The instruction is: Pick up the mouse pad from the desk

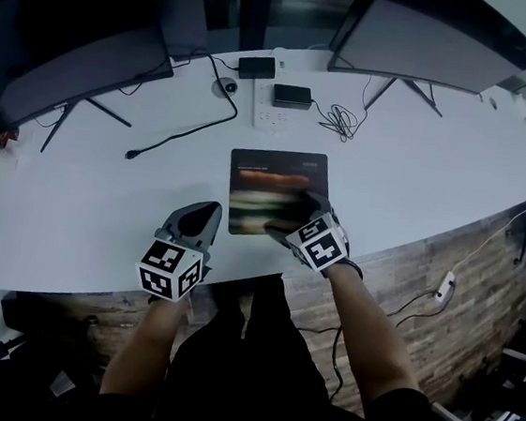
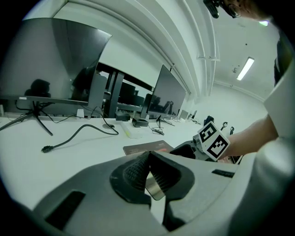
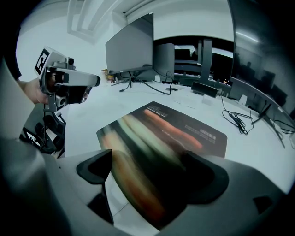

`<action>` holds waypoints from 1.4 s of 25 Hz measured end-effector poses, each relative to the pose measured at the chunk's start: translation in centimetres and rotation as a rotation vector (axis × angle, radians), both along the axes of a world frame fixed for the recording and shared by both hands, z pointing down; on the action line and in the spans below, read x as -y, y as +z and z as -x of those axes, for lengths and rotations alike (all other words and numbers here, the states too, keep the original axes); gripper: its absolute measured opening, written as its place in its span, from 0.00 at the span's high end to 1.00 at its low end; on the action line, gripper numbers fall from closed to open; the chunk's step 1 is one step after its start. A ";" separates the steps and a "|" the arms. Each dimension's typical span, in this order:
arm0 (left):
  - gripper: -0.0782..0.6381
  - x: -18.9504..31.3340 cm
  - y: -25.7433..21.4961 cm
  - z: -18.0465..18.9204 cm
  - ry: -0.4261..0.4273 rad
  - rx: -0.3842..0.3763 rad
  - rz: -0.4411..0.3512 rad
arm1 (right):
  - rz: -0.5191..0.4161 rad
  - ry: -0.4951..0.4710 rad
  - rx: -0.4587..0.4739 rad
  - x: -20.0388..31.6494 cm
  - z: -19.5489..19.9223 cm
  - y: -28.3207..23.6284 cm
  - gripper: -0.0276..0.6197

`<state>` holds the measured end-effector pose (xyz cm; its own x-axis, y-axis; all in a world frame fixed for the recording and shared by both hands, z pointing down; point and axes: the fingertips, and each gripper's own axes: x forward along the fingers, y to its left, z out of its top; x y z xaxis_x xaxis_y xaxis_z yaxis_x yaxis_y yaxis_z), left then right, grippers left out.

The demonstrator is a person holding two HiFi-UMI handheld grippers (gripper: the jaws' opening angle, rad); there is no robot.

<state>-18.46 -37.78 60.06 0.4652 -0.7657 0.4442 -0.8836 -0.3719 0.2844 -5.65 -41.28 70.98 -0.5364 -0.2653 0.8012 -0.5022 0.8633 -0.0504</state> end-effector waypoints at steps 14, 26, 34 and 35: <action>0.88 -2.2 -0.1 1.0 0.007 0.004 0.000 | -0.010 0.066 0.033 -0.5 0.2 -0.6 0.63; 0.88 -6.0 -4.9 5.4 -0.038 -0.015 -0.067 | -0.062 0.258 0.090 -3.9 -0.1 -4.2 0.84; 0.88 -7.6 -7.2 5.6 0.007 -0.039 -0.091 | -0.144 0.348 0.133 -6.7 -1.7 -9.6 0.85; 0.88 -7.6 -7.5 5.3 0.016 -0.042 -0.093 | -0.147 0.353 0.142 -7.0 -2.0 -10.3 0.86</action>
